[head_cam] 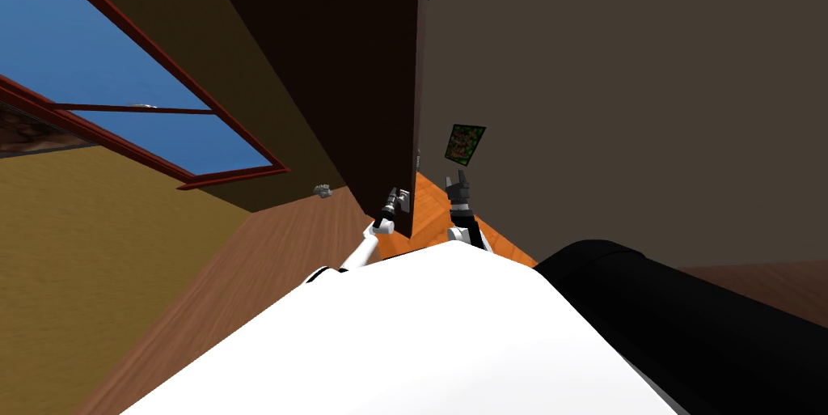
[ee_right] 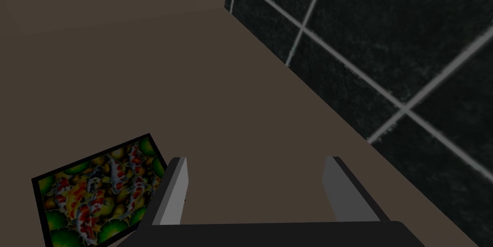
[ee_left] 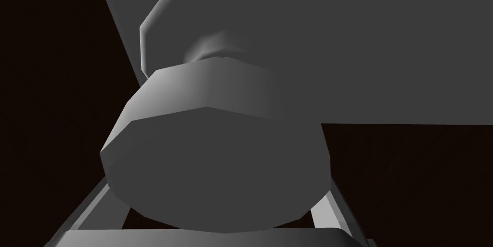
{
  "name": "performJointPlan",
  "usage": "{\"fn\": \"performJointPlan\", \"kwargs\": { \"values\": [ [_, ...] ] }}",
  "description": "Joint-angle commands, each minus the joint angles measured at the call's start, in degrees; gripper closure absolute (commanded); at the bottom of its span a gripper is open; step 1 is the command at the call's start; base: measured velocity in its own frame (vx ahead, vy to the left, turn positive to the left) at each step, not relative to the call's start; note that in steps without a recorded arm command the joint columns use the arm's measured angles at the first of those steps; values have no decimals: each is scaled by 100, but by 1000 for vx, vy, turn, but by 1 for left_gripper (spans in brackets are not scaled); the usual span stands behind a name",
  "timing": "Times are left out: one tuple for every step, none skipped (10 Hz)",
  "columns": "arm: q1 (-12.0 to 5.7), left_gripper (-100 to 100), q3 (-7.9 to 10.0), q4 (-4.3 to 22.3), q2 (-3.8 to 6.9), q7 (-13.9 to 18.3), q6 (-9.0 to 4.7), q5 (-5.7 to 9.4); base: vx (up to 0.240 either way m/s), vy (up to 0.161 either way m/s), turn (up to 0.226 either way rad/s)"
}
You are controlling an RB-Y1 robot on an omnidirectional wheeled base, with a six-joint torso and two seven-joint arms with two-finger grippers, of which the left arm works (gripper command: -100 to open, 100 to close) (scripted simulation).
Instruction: Push the door open
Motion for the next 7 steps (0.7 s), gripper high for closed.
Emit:
{"fn": "performJointPlan", "kwargs": {
  "values": [
    [55,-100,-113,-45,47,12,55,-15,-62,149,-76],
    [64,-100,-179,-54,87,33,63,-20,-90,135,-83],
    [73,-100,-251,-64,118,56,72,-25,-122,165,-116],
    [83,-100,-329,-75,139,81,82,-31,-148,169,-114],
    [93,-100,-409,-86,146,107,92,-37,-110,156,-106],
    [104,-100,-491,-97,141,133,102,-43,-108,189,-85],
    [114,-100,-572,-109,121,159,112,-49,-116,227,-106]
  ]
}}
